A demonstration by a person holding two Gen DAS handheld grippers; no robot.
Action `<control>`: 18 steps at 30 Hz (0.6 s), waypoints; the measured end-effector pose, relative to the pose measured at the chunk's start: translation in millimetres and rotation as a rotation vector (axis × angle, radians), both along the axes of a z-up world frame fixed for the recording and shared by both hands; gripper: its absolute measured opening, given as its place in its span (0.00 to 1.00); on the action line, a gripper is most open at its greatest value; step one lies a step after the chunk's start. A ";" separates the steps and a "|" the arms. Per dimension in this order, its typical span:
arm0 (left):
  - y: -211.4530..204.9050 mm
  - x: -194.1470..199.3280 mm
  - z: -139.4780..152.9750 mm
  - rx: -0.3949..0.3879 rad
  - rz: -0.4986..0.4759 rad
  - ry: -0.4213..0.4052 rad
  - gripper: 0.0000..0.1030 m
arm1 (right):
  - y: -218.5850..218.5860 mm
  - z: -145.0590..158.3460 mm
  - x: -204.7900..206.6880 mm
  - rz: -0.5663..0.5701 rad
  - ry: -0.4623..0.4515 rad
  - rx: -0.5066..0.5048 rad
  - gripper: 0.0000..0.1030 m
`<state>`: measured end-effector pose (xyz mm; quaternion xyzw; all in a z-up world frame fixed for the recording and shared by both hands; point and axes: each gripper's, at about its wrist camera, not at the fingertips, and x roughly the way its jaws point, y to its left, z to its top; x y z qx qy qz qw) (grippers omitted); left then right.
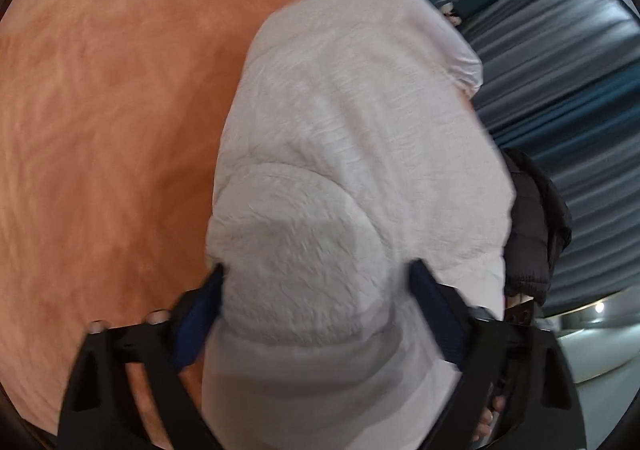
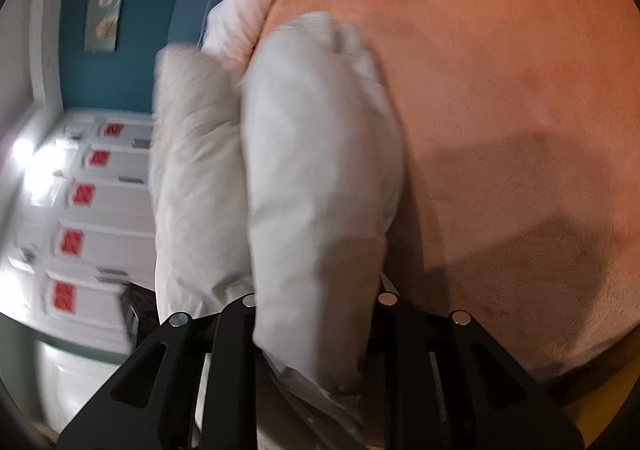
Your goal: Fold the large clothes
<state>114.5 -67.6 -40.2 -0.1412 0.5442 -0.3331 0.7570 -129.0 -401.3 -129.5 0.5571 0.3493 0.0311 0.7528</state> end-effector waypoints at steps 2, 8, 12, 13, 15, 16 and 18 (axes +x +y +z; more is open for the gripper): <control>-0.5 -7.3 18.7 -0.008 -0.025 -0.084 0.59 | 4.6 20.3 2.2 -0.001 -0.060 -0.042 0.13; 24.1 9.2 72.5 -0.064 0.002 -0.232 0.46 | 28.4 87.5 31.4 0.016 -0.219 -0.143 0.12; 56.0 30.4 108.3 -0.077 0.054 -0.345 0.45 | 56.9 125.9 81.1 0.075 -0.315 -0.204 0.12; 66.1 37.6 116.9 -0.067 0.073 -0.381 0.45 | 62.2 129.8 91.3 0.088 -0.326 -0.213 0.12; 82.1 50.5 125.4 -0.026 0.104 -0.436 0.46 | 78.1 131.4 124.4 0.123 -0.330 -0.231 0.12; 88.0 59.7 123.4 0.024 0.123 -0.467 0.46 | 84.0 124.2 140.5 0.138 -0.305 -0.231 0.16; 94.7 80.2 104.8 0.144 0.166 -0.476 0.58 | 92.8 101.6 167.1 0.152 -0.205 -0.239 0.23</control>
